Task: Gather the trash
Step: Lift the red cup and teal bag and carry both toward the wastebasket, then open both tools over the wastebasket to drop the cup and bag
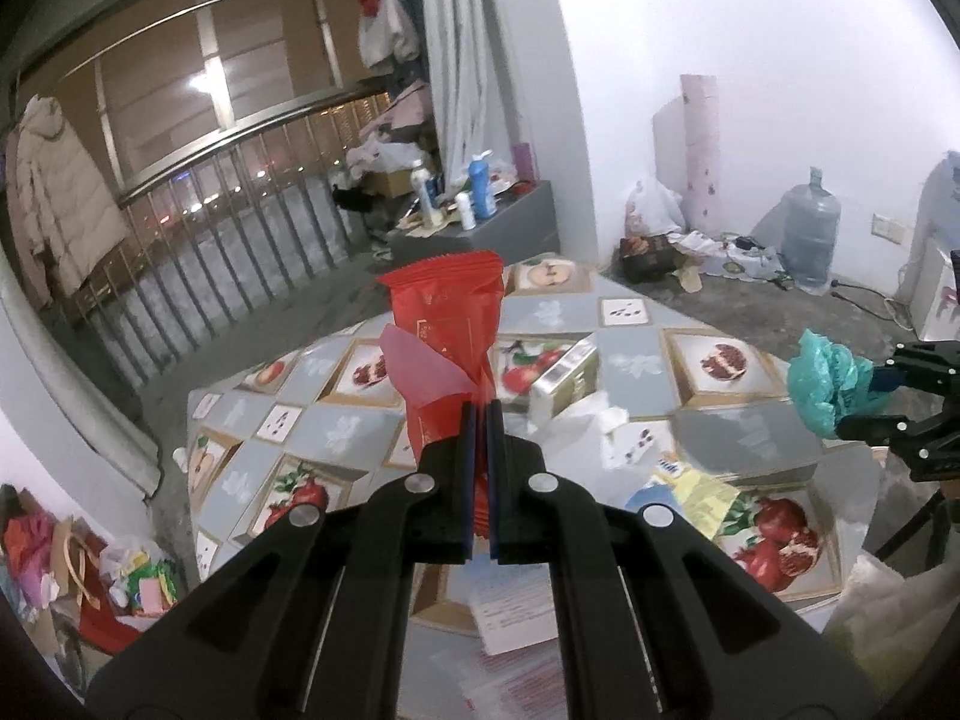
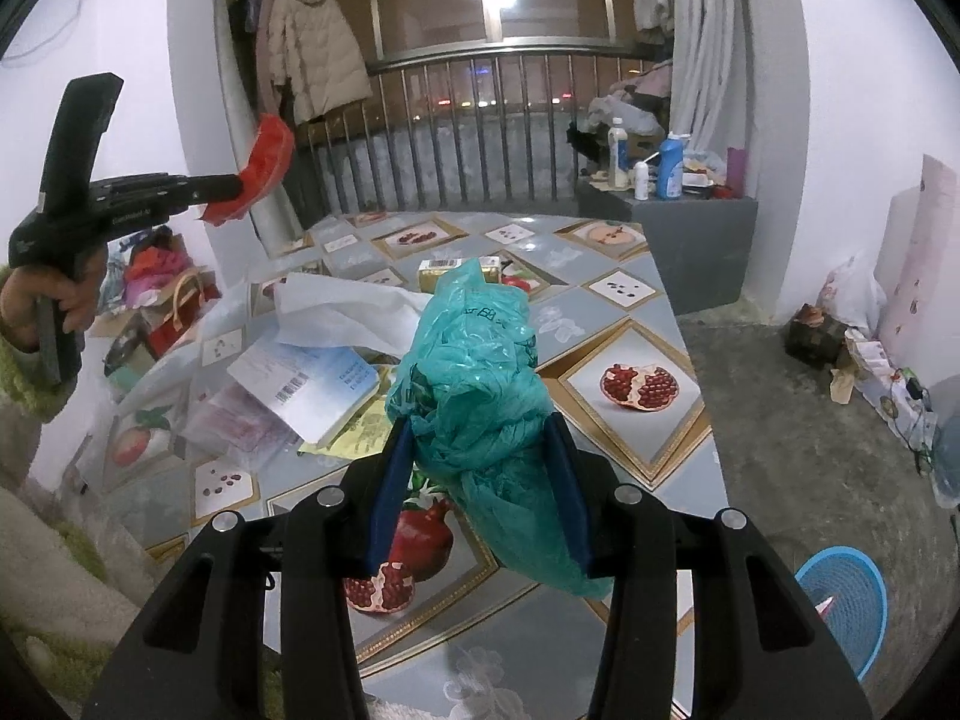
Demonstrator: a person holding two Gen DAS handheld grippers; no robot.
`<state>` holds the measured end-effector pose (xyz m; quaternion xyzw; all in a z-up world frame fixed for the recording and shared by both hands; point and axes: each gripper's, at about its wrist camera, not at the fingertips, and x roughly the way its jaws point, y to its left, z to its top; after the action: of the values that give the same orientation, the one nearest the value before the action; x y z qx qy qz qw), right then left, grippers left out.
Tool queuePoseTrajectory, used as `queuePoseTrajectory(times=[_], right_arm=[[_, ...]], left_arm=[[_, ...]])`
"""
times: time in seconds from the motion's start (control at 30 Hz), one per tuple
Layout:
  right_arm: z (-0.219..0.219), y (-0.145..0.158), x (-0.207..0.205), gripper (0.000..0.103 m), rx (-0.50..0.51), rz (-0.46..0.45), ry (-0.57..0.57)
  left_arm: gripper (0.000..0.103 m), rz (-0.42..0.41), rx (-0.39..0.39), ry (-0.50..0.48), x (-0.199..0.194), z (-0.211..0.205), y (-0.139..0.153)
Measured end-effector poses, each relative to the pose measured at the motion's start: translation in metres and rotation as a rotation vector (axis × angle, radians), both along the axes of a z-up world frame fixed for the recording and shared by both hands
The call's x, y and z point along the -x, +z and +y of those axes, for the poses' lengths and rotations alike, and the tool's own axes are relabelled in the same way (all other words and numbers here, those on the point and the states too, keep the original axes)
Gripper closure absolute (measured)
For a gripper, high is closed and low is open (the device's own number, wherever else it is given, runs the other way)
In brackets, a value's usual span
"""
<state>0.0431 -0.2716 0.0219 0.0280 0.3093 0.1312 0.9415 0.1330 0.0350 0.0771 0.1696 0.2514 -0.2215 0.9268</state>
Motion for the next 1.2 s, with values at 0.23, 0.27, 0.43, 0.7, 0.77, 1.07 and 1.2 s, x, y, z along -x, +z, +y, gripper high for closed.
queuePoseTrajectory(times=[0.23, 0.27, 0.43, 0.7, 0.77, 1.07, 1.2], right_arm=[[-0.015, -0.001, 0.009, 0.059, -0.046, -0.011, -0.042], [-0.017, -0.002, 0.011, 0.059, -0.052, -0.013, -0.051], [-0.022, -0.006, 0.018, 0.059, -0.082, -0.023, -0.088], [-0.071, -0.020, 0.033, 0.059, -0.148, -0.022, -0.241], [-0.095, -0.023, 0.040, 0.059, -0.185, -0.028, -0.315], [-0.218, -0.049, 0.084, 0.059, -0.319, -0.003, -0.722], [-0.267, -0.071, 0.097, 0.059, -0.375, 0.065, -0.886]], left_arm=[[0.102, -0.009, 0.022, -0.089, 0.012, -0.037, 0.007], [0.102, -0.009, 0.027, -0.101, 0.013, -0.041, 0.008], [0.102, 0.022, 0.057, -0.179, 0.019, -0.075, 0.004], [0.102, 0.085, 0.044, -0.325, 0.020, -0.152, -0.003], [0.102, 0.108, 0.047, -0.362, 0.019, -0.173, -0.004], [0.102, 0.248, 0.026, -0.568, 0.021, -0.300, -0.020], [0.102, 0.347, -0.025, -0.658, 0.023, -0.374, -0.043]])
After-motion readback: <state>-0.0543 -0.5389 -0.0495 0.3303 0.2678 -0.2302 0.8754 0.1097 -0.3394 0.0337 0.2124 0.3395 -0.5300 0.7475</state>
